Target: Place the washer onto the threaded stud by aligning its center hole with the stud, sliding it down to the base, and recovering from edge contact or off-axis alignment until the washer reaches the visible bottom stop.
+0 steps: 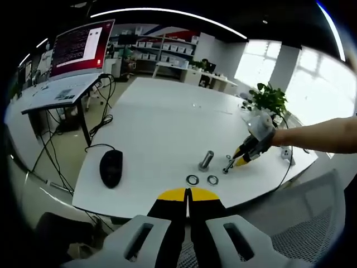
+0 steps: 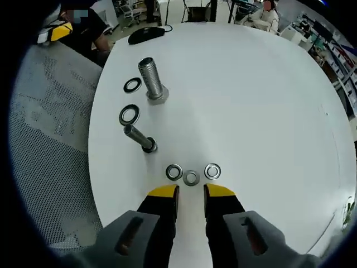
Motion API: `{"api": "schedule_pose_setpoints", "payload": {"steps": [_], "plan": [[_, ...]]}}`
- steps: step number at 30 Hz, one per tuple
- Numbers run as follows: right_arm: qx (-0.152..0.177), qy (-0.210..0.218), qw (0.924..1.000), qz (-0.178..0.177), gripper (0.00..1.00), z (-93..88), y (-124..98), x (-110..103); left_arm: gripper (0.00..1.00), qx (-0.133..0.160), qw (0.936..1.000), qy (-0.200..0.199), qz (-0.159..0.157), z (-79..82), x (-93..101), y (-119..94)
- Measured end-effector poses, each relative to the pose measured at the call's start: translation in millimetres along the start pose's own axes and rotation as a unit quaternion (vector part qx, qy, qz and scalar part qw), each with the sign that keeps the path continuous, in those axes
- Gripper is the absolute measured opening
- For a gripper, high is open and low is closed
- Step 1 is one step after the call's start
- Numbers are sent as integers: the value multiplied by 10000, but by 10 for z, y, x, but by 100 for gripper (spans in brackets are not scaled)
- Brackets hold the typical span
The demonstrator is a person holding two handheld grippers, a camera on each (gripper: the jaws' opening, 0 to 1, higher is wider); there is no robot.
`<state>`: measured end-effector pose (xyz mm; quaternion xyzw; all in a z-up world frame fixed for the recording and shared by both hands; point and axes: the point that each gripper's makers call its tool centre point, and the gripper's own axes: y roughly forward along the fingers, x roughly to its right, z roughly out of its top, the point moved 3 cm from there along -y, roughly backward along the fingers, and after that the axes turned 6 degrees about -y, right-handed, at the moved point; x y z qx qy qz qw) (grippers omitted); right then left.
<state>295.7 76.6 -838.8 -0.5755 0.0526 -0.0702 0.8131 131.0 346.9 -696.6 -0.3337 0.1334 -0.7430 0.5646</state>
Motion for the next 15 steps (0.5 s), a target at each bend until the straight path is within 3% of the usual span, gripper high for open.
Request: {"api": "schedule_pose_setpoints", "payload": {"steps": [9,15], "plan": [[-138,-536,9985,-21,21,87,7,-19,0,14,10000,-39,12,9,-13,-11],[-146,-511,9986,-38,20,119,1,-27,0,-15,10000,-39,5,6,-40,-12]]}}
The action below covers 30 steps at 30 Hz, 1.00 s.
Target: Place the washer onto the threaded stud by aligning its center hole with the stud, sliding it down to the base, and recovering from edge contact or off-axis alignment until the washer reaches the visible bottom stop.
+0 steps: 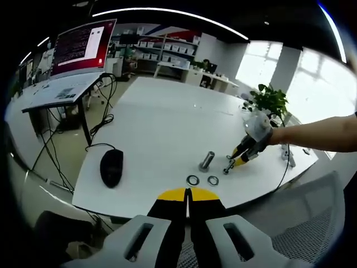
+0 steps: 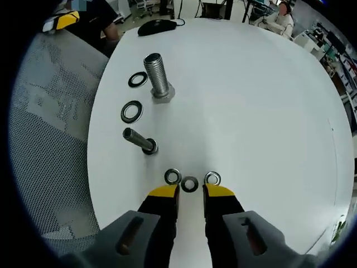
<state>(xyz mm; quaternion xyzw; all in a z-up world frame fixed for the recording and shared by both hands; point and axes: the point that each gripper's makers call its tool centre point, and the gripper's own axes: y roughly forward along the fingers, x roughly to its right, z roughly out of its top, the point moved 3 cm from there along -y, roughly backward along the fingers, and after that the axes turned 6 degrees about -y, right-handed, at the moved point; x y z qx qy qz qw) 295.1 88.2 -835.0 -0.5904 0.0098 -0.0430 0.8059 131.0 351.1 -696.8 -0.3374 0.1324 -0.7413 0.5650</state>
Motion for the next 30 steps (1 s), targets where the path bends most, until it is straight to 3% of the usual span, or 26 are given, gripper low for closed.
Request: {"api": "schedule_pose_setpoints", "payload": {"steps": [12,25,30], "plan": [[-27,-156,9999,32,19,19,31,49,0,12,10000,-16,-14,9,-19,6],[-605,-319,9976,91,20,50,64,73,0,-45,10000,-23,27,0,-25,27],[-558,-269,9981,58,20,22,54,81,0,-73,10000,6,25,-10,-19,29]]}}
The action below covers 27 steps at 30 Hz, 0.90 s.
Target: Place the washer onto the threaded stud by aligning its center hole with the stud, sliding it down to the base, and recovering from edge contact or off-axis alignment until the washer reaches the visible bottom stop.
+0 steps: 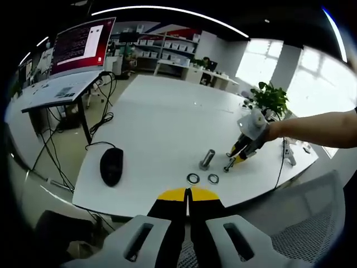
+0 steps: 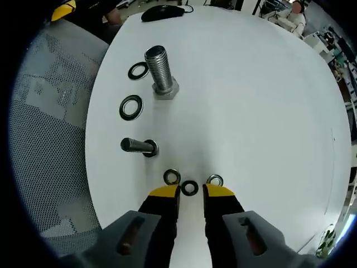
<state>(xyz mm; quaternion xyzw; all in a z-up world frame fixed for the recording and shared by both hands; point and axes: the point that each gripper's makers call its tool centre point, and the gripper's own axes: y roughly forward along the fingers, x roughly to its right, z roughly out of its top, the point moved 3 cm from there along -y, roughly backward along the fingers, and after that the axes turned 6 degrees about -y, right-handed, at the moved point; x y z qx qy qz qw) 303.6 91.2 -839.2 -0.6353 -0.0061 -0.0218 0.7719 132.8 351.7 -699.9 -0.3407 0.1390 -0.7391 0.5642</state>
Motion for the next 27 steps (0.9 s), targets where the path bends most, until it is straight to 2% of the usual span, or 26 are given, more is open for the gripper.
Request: {"api": "schedule_pose_setpoints", "payload": {"steps": [6,10,15,27], "plan": [[104,34,9999,18,19,-25,-21,-36,0,11,10000,2,2,-2,33,-10],[5,-49,10000,24,19,-73,-30,-59,0,2,10000,21,-9,-6,47,-15],[-37,51,10000,-7,19,-54,-28,-58,0,31,10000,10,-16,2,49,-23],[-293,-116,9995,-8,20,-25,-5,-50,0,10,10000,15,-17,3,57,-34]]}}
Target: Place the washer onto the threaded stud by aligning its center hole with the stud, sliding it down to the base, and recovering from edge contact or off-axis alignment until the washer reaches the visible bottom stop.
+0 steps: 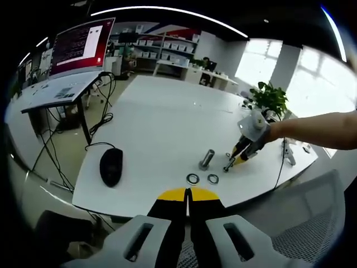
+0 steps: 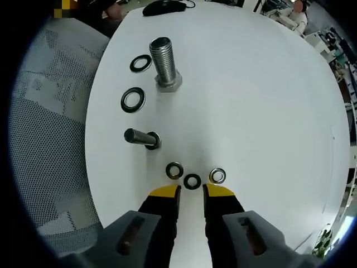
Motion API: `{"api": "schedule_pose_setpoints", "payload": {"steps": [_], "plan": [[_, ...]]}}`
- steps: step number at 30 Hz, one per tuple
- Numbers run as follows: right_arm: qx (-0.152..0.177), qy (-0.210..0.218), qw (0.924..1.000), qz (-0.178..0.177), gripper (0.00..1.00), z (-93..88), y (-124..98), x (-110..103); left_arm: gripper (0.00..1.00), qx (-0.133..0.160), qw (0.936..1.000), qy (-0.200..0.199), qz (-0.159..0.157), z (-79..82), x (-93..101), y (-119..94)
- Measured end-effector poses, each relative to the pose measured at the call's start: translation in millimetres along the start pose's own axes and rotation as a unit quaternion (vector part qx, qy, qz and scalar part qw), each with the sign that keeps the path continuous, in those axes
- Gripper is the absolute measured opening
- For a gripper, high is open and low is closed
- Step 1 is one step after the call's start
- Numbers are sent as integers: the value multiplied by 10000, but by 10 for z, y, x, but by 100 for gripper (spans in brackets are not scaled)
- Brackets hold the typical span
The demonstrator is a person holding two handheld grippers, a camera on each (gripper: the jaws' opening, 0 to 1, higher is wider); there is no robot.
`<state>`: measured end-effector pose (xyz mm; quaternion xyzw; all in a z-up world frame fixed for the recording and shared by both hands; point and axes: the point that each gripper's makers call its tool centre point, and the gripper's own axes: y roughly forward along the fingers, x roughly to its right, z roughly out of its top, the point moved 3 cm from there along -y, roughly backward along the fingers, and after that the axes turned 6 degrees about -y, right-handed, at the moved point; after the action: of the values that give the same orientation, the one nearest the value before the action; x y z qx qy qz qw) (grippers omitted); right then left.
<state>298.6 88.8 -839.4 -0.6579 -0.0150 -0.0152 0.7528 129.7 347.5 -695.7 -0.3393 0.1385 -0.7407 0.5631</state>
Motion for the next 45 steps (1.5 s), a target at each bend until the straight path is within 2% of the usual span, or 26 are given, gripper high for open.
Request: {"api": "schedule_pose_setpoints", "payload": {"steps": [9,12,15,29,32,45], "plan": [[40,63,10000,48,19,-8,0,19,0,-7,10000,-10,-3,2,-26,9],[147,416,9990,93,19,-7,9,46,0,-30,10000,11,-10,-4,-20,10],[80,127,9999,74,19,-12,24,52,0,-27,10000,2,-7,-1,-20,13],[227,299,9993,24,15,-22,12,64,0,38,10000,-41,27,9,-20,9],[270,168,9995,46,16,-21,2,42,0,31,10000,-41,31,10,0,5],[340,116,9994,-12,17,29,-3,60,0,11,10000,-43,37,11,-37,18]]}}
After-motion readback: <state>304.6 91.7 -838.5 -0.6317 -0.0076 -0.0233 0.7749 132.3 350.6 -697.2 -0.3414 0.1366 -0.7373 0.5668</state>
